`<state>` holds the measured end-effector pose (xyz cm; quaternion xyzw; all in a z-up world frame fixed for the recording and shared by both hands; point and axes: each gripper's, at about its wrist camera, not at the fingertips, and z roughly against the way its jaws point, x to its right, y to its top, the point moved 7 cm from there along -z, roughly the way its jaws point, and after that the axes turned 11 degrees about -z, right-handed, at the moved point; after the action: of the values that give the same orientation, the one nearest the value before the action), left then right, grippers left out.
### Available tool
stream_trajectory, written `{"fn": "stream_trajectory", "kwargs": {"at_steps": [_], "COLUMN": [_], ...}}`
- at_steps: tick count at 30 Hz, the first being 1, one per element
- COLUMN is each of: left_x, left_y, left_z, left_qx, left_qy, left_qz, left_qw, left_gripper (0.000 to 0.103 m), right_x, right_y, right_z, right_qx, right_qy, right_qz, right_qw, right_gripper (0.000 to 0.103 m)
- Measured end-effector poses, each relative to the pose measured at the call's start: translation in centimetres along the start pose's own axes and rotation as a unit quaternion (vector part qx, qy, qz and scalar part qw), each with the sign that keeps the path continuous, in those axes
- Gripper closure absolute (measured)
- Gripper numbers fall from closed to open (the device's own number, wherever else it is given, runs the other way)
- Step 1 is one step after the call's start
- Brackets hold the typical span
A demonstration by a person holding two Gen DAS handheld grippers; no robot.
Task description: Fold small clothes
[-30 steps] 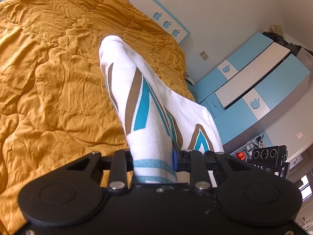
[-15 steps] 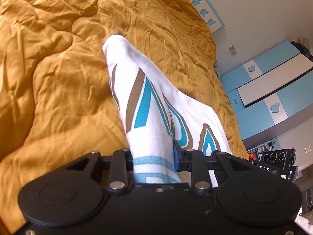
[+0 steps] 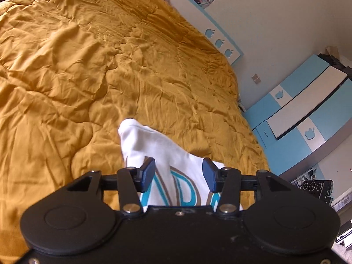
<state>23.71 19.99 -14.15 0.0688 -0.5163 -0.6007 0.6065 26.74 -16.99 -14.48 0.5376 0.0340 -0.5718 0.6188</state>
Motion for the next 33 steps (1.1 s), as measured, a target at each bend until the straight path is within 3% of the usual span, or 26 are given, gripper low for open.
{"fn": "stream_trajectory", "kwargs": {"at_steps": [2, 4, 8, 14, 19, 22, 24, 27, 33], "left_x": [1.0, 0.7, -1.7, -4.5, -1.8, 2.3, 5.2, 8.7, 12.1], "left_y": [0.7, 0.7, -0.2, -1.8, -0.8, -1.6, -3.4, -7.0, -13.5], "left_z": [-2.5, -5.2, -9.8, -12.7, -9.3, -4.5, -1.3, 1.5, 3.0], "left_qx": [-0.001, -0.009, -0.036, -0.051, -0.025, 0.006, 0.018, 0.0, -0.017], "left_qy": [-0.007, 0.004, 0.033, 0.052, 0.044, 0.039, 0.057, 0.111, 0.11], "left_qz": [-0.012, -0.008, 0.015, 0.016, -0.004, -0.046, -0.074, -0.103, -0.088], "left_qw": [0.9999, 0.9999, 0.9987, 0.9972, 0.9987, 0.9982, 0.9955, 0.9885, 0.9898], "left_gripper": [0.054, 0.054, 0.054, 0.053, 0.054, 0.054, 0.053, 0.053, 0.052], "right_x": [-1.5, -1.1, 2.4, 5.4, 4.3, 1.0, -2.0, -5.0, -7.2], "right_y": [0.3, 0.3, -0.1, -1.1, -0.5, -0.7, -2.2, -5.6, -11.9], "right_z": [-1.6, -4.1, -7.4, -8.6, -7.0, -3.4, -0.1, 3.2, 5.6], "right_qx": [-0.008, -0.026, -0.045, -0.042, -0.026, -0.009, 0.001, 0.003, -0.01], "right_qy": [0.018, -0.001, -0.045, -0.034, -0.034, -0.027, -0.03, -0.086, -0.078], "right_qz": [0.033, 0.046, 0.02, -0.007, -0.055, -0.011, 0.043, 0.129, 0.179], "right_qw": [0.999, 0.999, 0.998, 0.999, 0.998, 1.0, 0.999, 0.988, 0.981], "right_gripper": [0.041, 0.04, 0.042, 0.052, 0.049, 0.048, 0.046, 0.045, 0.045]}}
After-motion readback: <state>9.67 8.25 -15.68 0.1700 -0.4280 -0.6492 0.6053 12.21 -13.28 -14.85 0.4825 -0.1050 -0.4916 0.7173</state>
